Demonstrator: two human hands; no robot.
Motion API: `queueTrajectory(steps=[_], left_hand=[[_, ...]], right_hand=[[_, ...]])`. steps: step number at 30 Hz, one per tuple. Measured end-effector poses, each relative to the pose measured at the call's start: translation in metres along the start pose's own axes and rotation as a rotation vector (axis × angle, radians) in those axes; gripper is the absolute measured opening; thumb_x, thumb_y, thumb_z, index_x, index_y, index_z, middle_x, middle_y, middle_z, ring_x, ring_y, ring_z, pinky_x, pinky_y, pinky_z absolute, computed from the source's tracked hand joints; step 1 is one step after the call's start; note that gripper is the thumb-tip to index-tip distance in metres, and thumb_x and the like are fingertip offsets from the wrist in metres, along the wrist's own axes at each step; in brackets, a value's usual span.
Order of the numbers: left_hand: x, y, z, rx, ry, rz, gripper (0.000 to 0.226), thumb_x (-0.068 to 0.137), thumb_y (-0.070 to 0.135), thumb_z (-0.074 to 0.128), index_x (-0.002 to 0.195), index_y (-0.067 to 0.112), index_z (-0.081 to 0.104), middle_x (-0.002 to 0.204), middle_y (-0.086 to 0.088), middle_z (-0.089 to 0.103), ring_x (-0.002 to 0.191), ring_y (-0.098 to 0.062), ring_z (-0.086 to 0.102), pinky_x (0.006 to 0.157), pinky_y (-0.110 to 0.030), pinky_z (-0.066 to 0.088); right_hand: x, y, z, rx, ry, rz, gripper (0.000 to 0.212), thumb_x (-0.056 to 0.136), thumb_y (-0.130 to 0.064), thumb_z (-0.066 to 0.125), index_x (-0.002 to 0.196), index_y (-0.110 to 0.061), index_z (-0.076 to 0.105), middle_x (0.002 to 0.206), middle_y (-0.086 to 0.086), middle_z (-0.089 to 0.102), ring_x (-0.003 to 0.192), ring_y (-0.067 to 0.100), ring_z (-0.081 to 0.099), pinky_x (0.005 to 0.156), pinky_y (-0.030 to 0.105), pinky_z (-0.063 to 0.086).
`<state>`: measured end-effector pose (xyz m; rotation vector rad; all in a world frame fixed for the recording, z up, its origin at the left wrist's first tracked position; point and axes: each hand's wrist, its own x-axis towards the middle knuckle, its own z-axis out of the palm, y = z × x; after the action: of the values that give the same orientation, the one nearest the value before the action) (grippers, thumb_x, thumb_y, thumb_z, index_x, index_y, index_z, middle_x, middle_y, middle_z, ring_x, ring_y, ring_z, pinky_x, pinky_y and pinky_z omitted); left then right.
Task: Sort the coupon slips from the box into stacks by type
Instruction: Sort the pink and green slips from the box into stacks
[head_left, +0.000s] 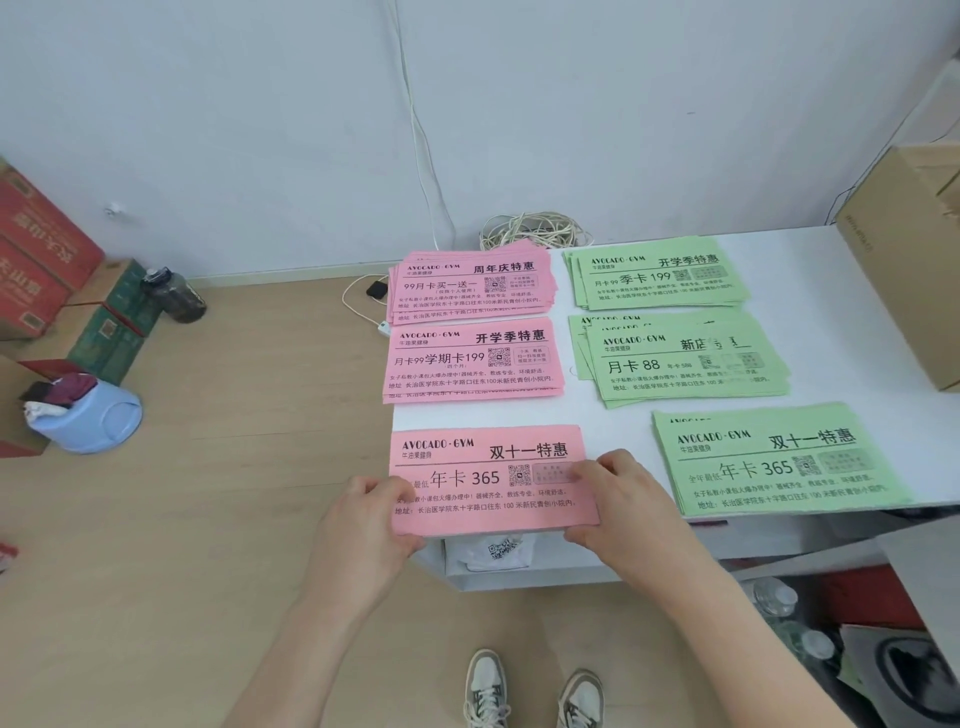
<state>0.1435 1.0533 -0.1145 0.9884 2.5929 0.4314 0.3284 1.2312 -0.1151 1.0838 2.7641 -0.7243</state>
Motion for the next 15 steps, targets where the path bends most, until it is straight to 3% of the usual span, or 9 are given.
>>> queueTrajectory(steps=[5,8,11,15], left_hand=[[0.000,0.004,-0.004,0.016,-0.061,-0.036,0.041,0.076,0.017,0.071,0.112,0.032,0.057,0.113,0.009,0.046,0.088,-0.012,0.051,0.070,-0.023,0.036],[-0.001,0.001,-0.007,-0.053,-0.119,-0.050,0.050,0.075,0.007,0.065,0.114,0.034,0.052,0.117,0.010,0.046,0.097,-0.014,0.056,0.078,-0.029,0.047],[-0.002,0.001,-0.017,-0.151,-0.070,-0.089,0.050,0.080,0.003,0.058,0.117,0.035,0.048,0.112,0.015,0.048,0.095,-0.008,0.054,0.078,-0.025,0.045],[0.013,0.006,-0.040,-0.296,0.122,-0.133,0.040,0.085,0.000,0.050,0.111,0.030,0.056,0.107,0.016,0.058,0.091,-0.002,0.055,0.077,-0.022,0.041]], right_hand=[[0.000,0.006,-0.003,-0.003,0.003,-0.030,0.052,0.086,-0.035,0.066,0.132,-0.025,0.045,0.125,-0.002,0.042,0.113,0.017,0.048,0.087,0.023,0.039],[-0.002,0.011,-0.007,0.040,-0.009,-0.036,0.057,0.083,-0.042,0.066,0.132,-0.028,0.040,0.121,-0.004,0.043,0.112,0.017,0.049,0.088,0.026,0.041],[0.003,0.018,-0.021,0.266,0.022,0.014,0.043,0.086,-0.040,0.065,0.122,-0.031,0.044,0.116,-0.006,0.051,0.105,0.012,0.053,0.086,0.029,0.046],[0.026,0.019,-0.048,0.652,0.079,0.131,0.025,0.093,-0.017,0.057,0.116,-0.025,0.051,0.115,-0.003,0.061,0.098,0.012,0.059,0.078,0.027,0.044]])
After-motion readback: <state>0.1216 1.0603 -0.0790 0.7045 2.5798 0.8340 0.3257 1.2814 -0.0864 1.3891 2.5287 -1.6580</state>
